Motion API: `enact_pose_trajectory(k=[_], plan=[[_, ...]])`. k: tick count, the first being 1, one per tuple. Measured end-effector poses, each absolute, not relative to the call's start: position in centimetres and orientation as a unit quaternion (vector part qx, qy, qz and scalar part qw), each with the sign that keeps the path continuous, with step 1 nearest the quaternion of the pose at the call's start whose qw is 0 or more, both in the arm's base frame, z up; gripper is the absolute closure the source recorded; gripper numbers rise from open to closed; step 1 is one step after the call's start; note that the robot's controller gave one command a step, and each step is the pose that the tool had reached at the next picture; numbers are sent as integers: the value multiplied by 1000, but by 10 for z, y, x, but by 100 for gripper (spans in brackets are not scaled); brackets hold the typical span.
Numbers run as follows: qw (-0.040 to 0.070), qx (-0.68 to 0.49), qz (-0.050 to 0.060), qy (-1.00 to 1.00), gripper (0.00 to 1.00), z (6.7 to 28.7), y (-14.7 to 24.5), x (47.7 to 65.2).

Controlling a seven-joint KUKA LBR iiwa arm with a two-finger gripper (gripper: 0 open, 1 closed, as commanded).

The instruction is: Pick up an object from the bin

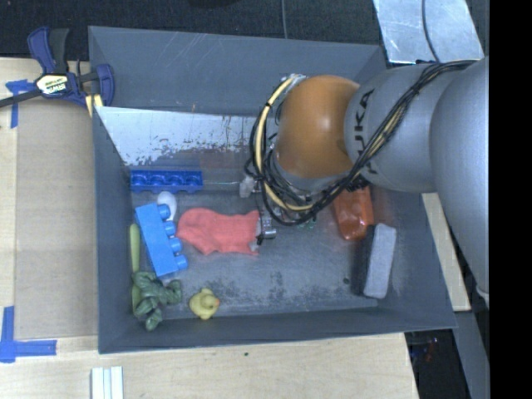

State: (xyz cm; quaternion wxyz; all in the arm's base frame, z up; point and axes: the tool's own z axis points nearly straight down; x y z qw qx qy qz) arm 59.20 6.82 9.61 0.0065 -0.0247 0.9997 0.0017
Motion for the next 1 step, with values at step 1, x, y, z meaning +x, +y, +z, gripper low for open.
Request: enact_pose_trajectory(k=[1], plan=[[12,51,1,999,100,92,26,575]])
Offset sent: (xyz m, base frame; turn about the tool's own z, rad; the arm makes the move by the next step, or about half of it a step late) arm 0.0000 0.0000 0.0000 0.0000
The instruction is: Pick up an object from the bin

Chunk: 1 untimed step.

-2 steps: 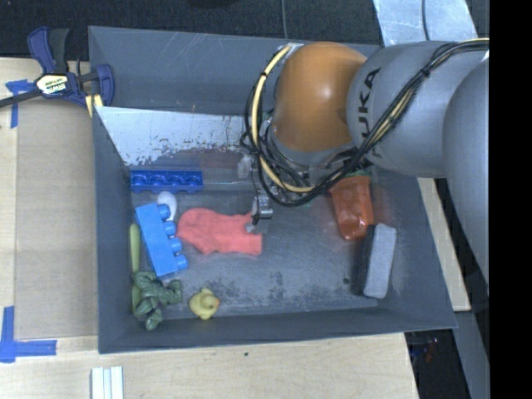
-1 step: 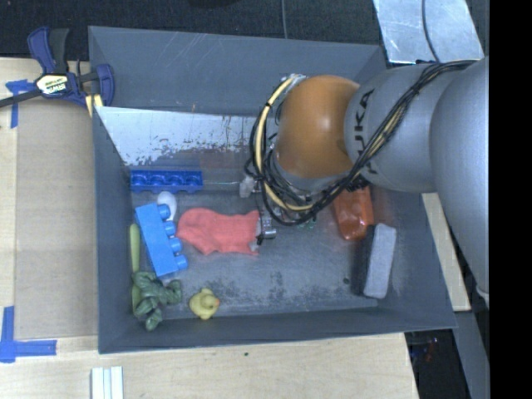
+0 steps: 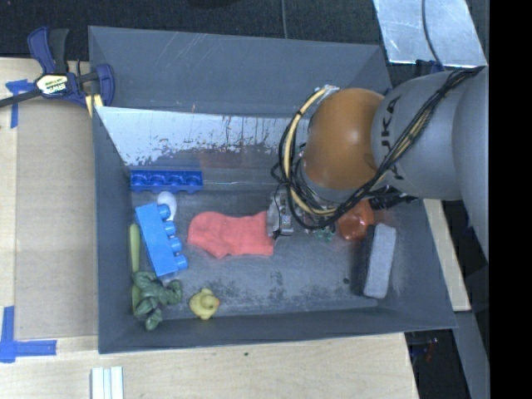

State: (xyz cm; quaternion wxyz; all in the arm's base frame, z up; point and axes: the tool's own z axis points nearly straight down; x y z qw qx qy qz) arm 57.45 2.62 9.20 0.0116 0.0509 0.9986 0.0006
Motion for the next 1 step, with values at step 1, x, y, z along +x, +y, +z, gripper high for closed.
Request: enact_pose_trajectory(k=[1], plan=[[12,51,1,999,100,92,26,574]])
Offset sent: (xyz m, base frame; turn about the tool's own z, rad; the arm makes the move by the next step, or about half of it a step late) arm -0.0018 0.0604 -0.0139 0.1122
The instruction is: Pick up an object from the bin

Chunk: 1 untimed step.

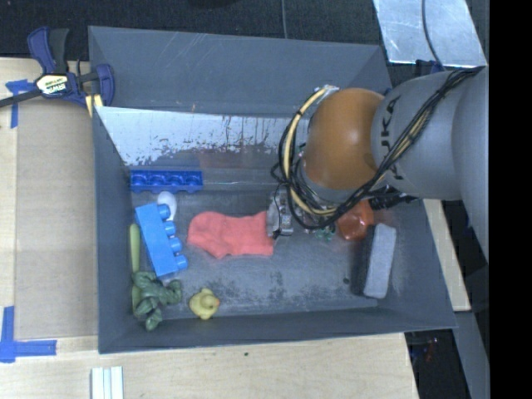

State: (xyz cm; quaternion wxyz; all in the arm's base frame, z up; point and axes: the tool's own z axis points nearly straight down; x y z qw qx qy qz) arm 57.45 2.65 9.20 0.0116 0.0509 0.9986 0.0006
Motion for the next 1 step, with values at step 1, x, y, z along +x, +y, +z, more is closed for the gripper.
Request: enact_pose_trajectory(k=[1], plan=[[11,89,1,996,100,83,65,574]])
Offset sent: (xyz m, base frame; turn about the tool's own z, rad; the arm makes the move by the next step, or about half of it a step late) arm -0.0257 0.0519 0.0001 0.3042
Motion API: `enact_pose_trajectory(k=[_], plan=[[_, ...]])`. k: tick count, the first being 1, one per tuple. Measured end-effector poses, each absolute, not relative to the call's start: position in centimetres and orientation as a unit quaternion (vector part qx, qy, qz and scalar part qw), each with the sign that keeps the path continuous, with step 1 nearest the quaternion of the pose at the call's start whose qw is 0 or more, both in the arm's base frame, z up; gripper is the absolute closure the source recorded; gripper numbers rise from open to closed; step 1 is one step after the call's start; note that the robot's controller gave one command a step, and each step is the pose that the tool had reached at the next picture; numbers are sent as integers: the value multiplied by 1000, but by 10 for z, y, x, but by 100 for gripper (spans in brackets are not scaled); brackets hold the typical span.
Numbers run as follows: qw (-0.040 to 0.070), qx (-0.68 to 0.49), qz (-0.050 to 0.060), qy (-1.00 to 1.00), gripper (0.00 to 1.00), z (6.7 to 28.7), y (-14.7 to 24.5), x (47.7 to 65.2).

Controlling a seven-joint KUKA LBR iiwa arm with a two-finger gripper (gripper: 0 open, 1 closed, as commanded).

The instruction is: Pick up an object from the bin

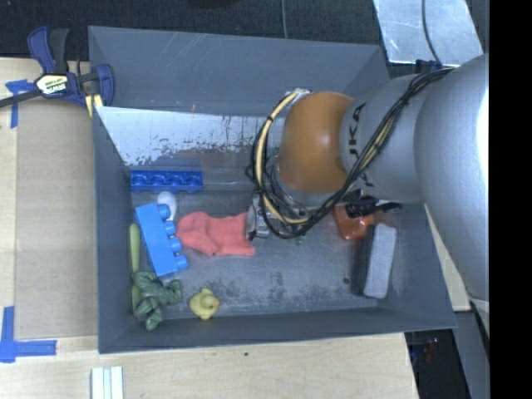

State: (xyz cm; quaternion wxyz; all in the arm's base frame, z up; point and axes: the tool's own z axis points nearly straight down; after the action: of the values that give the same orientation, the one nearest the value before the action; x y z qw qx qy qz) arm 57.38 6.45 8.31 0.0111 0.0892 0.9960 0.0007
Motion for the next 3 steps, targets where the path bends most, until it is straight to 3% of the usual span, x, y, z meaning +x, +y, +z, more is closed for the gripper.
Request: enact_pose_trajectory(k=[1,3], plan=[[11,201,1,980,0,92,78,549],[13,199,2,980,0,97,102,551]])
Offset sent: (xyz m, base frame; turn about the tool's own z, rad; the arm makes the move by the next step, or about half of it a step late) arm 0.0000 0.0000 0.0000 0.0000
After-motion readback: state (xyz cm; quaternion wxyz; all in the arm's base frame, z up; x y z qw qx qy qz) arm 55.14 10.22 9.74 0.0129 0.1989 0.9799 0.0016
